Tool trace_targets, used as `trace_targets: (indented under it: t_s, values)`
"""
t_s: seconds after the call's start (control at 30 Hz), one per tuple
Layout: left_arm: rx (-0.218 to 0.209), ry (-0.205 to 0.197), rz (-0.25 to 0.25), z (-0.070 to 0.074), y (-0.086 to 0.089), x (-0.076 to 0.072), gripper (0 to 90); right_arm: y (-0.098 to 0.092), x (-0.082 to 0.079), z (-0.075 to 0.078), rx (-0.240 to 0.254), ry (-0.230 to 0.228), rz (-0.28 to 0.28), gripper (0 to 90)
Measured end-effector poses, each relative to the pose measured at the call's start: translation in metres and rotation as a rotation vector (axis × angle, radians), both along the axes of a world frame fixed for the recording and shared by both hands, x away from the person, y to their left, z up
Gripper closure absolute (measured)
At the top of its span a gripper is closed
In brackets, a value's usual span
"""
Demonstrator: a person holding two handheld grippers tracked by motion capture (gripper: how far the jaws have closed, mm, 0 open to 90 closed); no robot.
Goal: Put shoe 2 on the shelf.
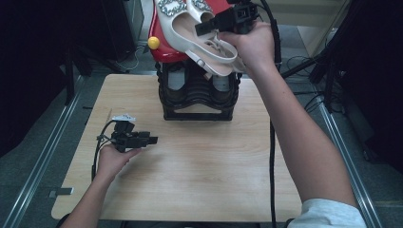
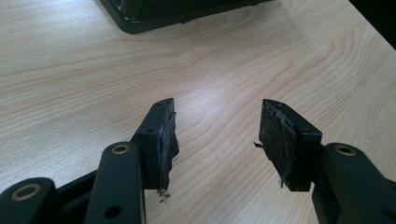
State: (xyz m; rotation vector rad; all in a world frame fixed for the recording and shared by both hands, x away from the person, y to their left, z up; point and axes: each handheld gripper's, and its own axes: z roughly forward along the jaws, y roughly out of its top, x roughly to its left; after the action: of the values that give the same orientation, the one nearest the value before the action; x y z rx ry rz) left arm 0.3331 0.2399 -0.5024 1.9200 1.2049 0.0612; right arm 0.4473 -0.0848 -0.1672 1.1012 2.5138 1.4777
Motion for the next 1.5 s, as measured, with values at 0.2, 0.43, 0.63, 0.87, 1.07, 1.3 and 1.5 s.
trace_targets:
  t_s: [0.2,0.43,0.63,0.87,1.07,1.3,1.5]
  values:
    - [0.002,-0.015,0.008,0.001,-0.002,-0.001,46.3,0.001,0.017,0.013,0.042,-0.004,-0.11,85.0]
    - [0.007,-0.005,-0.01,0.0,-0.005,-0.001,46.3,0.003,0.04,0.02,0.098,0.029,-0.226,85.0]
    - [0.0,-0.007,-0.018,-0.001,-0.008,-0.001,46.3,0.007,0.059,0.018,0.134,0.058,-0.305,85.0]
    - [0.003,-0.001,-0.02,-0.002,-0.008,-0.001,46.3,0.012,0.074,0.017,0.161,0.043,-0.403,84.8]
    - [0.003,0.003,-0.044,-0.002,-0.011,-0.001,46.3,0.017,0.082,0.012,0.175,0.019,-0.493,84.8]
    - [0.003,0.005,-0.052,-0.002,-0.013,-0.003,46.2,0.029,0.086,0.015,0.125,-0.002,-0.555,84.7]
    - [0.009,0.011,-0.059,-0.003,-0.015,-0.003,46.2,0.029,0.088,0.013,0.133,-0.011,-0.613,84.5]
